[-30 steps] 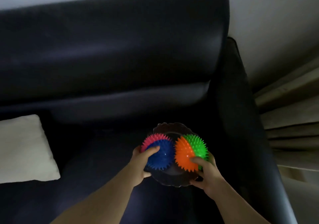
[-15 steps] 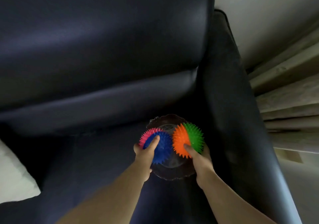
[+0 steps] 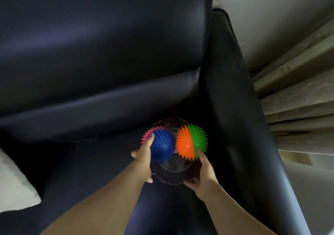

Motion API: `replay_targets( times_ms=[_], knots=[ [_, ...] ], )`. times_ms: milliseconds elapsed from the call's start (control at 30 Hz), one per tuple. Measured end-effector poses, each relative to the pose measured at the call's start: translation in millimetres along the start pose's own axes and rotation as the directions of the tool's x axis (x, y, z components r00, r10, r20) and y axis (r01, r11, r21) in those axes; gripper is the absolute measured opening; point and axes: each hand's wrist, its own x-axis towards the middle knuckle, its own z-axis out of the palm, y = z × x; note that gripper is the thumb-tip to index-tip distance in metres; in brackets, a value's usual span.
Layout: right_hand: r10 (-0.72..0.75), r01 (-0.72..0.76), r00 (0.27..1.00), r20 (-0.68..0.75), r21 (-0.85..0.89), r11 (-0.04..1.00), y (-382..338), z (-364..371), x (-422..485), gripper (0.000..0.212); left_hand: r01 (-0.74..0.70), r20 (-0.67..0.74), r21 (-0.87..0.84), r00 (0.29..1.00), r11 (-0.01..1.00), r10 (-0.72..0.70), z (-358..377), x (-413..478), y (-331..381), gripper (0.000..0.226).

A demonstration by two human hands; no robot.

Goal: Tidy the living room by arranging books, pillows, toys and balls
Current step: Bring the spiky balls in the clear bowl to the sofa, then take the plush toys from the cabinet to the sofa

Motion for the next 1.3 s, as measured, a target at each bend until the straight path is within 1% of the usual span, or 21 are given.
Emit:
replay_targets(
  times_ms=[100, 200, 300, 367, 433, 500, 567, 667, 733, 800, 900, 1000, 1033, 1100, 1167, 1200, 1300],
  knots=[
    [-0.034, 0.035, 0.999, -0.010, 0.051, 0.998, -5.1, 0.3, 0.0, 0.039, -0.031, 0.012, -0.069, 0.999, 0.997, 0.031, -8.9, 1.2, -9.0, 0.082],
    [-0.049, 0.049, 0.999, -0.002, 0.063, 0.997, -6.1, -0.9, -3.8, 0.030, -0.057, 0.100, -0.090, 0.993, 0.994, 0.065, -15.5, -1.2, -13.8, 0.064],
    [-0.100, 0.099, 0.995, -0.017, -0.009, 0.995, -7.3, -4.6, -12.1, 0.016, -0.114, 0.119, -0.040, 0.986, 0.993, 0.118, -17.5, -11.0, -15.7, 0.063],
    [-0.147, 0.143, 0.987, -0.068, -0.051, 0.988, -8.0, -6.0, -24.2, 0.016, -0.165, 0.080, 0.021, 0.983, 0.986, 0.163, -21.3, -22.9, -17.0, 0.060],
    [-0.180, 0.172, 0.978, -0.104, -0.081, 0.982, -6.2, -6.3, -30.8, 0.015, -0.203, 0.069, 0.062, 0.978, 0.977, 0.199, -23.7, -31.0, -16.8, 0.051],
    [-0.184, 0.176, 0.977, -0.109, -0.078, 0.981, 5.4, -7.5, -46.4, 0.025, -0.243, 0.104, 0.099, 0.967, 0.965, 0.233, -32.3, -46.3, -20.1, 0.040],
    [-0.175, 0.169, 0.981, -0.082, -0.078, 0.983, 21.7, -10.9, -64.1, 0.030, -0.281, 0.152, 0.137, 0.953, 0.950, 0.260, -43.4, -61.2, -26.0, 0.032],
    [-0.151, 0.149, 0.988, -0.045, -0.037, 0.988, 47.8, -18.2, -90.9, 0.034, -0.316, 0.233, 0.193, 0.934, 0.929, 0.269, -62.3, -77.6, -39.7, 0.034],
    [-0.166, 0.166, 0.986, -0.029, 0.019, 0.986, 68.4, -27.7, -116.2, 0.038, -0.347, 0.290, 0.242, 0.917, 0.906, 0.273, -78.7, -97.4, -52.6, 0.034],
    [-0.212, 0.213, 0.977, -0.029, 0.092, 0.973, 87.7, -37.7, -140.5, 0.036, -0.405, 0.345, 0.291, 0.890, 0.867, 0.300, -91.8, -117.6, -64.1, 0.033],
    [-0.272, 0.279, 0.960, -0.068, 0.178, 0.944, 112.5, -55.1, -169.8, 0.032, -0.480, 0.417, 0.313, 0.845, 0.819, 0.336, -101.8, -145.6, -80.3, 0.032],
    [-0.311, 0.323, 0.946, -0.089, 0.279, 0.904, 138.8, -75.1, -196.5, 0.033, -0.555, 0.490, 0.346, 0.794, 0.757, 0.358, -105.3, -170.8, -102.3, 0.032],
    [-0.320, 0.336, 0.942, -0.103, 0.340, 0.878, 150.3, -89.4, -208.6, 0.033, -0.589, 0.526, 0.368, 0.770, 0.720, 0.361, -103.1, -184.8, -116.8, 0.031],
    [-0.330, 0.346, 0.937, -0.112, 0.409, 0.844, 160.7, -104.5, -217.4, 0.035, -0.624, 0.568, 0.388, 0.741, 0.678, 0.357, -98.3, -199.3, -131.9, 0.030],
    [-0.360, 0.384, 0.921, -0.151, 0.513, 0.768, 175.9, -136.4, -233.6, 0.035, -0.667, 0.626, 0.423, 0.705, 0.614, 0.333, -84.6, -221.8, -161.4, 0.028],
    [-0.370, 0.394, 0.916, -0.157, 0.529, 0.751, 177.2, -143.7, -239.8, 0.034, -0.676, 0.647, 0.423, 0.692, 0.603, 0.321, -79.5, -227.6, -169.1, 0.029],
    [-0.378, 0.428, 0.898, -0.223, 0.637, 0.641, 194.4, -192.5, -256.3, 0.028, -0.709, 0.723, 0.458, 0.648, 0.536, 0.239, -50.6, -254.6, -217.7, 0.032]
  ],
)
